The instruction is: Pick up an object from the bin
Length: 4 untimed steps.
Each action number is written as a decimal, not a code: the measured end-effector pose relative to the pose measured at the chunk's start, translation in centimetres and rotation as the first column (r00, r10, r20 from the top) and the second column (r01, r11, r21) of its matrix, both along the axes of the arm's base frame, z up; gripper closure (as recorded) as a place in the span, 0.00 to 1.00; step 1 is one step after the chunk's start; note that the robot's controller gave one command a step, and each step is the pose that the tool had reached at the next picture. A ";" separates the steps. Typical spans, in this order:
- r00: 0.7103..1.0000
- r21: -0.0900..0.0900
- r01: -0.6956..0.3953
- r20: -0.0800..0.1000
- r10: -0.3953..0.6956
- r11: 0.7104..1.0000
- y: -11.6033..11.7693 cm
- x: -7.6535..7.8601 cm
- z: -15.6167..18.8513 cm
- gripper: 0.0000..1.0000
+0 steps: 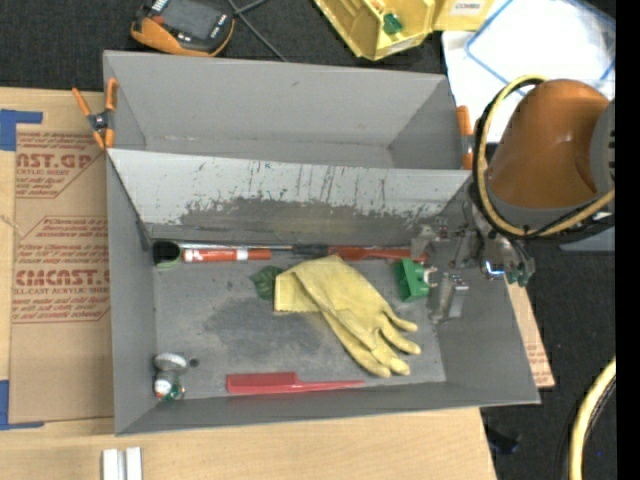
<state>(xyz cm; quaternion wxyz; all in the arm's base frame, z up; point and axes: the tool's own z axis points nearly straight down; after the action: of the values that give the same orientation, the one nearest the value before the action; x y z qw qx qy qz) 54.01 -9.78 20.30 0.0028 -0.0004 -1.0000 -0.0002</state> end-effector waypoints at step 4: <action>0.985 -0.001 0.170 0.012 -0.170 0.985 -0.3 -4.2 -12.4 0.00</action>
Offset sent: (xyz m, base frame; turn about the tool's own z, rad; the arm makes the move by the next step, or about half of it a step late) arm -0.0219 -0.0058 -0.1032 -0.2758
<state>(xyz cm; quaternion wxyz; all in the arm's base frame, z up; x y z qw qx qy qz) 49.84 -10.10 7.89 -0.0032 -0.0858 -0.9963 0.0008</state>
